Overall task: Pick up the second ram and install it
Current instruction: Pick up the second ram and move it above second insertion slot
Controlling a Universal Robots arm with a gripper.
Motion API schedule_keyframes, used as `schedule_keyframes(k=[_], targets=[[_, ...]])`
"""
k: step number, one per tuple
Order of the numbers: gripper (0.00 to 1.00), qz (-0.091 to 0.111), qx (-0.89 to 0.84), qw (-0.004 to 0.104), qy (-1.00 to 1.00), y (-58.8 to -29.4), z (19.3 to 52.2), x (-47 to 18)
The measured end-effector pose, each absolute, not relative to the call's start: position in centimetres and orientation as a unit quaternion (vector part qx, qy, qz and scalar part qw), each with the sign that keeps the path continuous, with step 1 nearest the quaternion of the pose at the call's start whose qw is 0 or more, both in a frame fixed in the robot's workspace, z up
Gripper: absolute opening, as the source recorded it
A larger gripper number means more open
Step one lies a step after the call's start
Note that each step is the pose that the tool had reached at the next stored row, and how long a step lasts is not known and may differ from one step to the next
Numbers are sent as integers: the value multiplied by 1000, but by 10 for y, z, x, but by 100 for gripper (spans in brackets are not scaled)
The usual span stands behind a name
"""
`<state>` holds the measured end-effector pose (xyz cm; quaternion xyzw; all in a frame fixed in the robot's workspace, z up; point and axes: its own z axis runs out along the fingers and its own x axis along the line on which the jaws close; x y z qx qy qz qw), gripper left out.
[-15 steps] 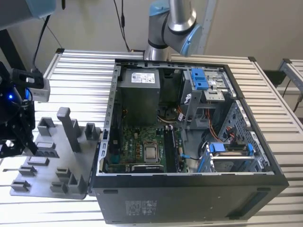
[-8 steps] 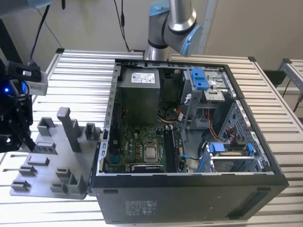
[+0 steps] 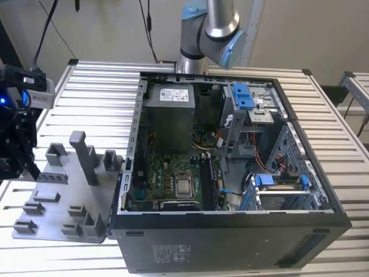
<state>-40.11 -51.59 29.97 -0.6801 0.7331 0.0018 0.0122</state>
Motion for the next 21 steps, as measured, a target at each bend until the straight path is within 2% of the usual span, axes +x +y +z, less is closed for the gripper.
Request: schedule_keyframes(k=[21], targets=[[14,2,-680,12,733,-516,337,-401]])
